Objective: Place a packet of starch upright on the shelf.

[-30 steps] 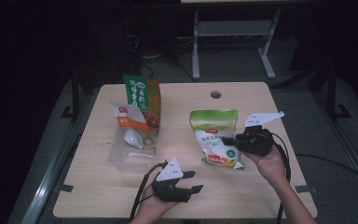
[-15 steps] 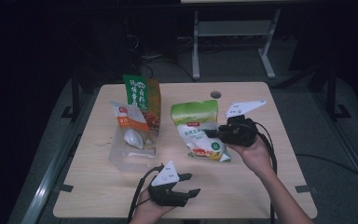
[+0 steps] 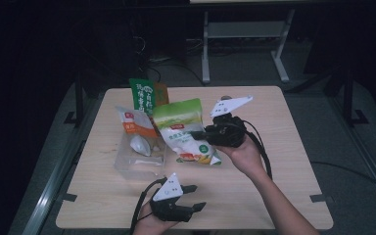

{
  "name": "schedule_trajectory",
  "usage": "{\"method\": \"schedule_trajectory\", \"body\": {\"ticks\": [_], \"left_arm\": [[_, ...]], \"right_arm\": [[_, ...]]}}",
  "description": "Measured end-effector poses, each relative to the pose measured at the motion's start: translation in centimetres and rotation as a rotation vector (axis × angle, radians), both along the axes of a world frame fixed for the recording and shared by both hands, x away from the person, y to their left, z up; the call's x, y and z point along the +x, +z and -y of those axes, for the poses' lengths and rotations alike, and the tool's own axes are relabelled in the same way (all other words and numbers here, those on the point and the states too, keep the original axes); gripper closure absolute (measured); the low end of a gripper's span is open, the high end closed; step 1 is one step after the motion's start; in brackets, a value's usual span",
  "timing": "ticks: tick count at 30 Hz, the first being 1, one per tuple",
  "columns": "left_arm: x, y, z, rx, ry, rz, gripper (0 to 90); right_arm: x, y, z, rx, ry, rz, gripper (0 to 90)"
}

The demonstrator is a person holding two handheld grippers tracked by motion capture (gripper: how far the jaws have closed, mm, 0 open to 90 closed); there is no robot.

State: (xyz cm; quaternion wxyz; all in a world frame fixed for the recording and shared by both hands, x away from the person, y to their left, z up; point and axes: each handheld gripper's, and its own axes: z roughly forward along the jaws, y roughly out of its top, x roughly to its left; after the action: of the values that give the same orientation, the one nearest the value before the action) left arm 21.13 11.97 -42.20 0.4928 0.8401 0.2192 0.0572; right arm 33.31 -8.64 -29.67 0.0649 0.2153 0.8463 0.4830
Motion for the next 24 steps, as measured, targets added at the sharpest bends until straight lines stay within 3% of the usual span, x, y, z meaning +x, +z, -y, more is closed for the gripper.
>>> {"method": "schedule_trajectory", "body": {"ticks": [10, 24], "left_arm": [[-0.3, -0.3, -0.6, -0.010, 0.001, -0.014, 41.1], [-0.7, -0.1, -1.2, -0.008, -0.007, 0.002, 41.0]], "right_arm": [[0.2, 1.0, -3.6, 0.007, 0.066, 0.007, 86.0], [0.8, 0.8, -8.3, 0.015, 0.122, 0.013, 86.0]]}}
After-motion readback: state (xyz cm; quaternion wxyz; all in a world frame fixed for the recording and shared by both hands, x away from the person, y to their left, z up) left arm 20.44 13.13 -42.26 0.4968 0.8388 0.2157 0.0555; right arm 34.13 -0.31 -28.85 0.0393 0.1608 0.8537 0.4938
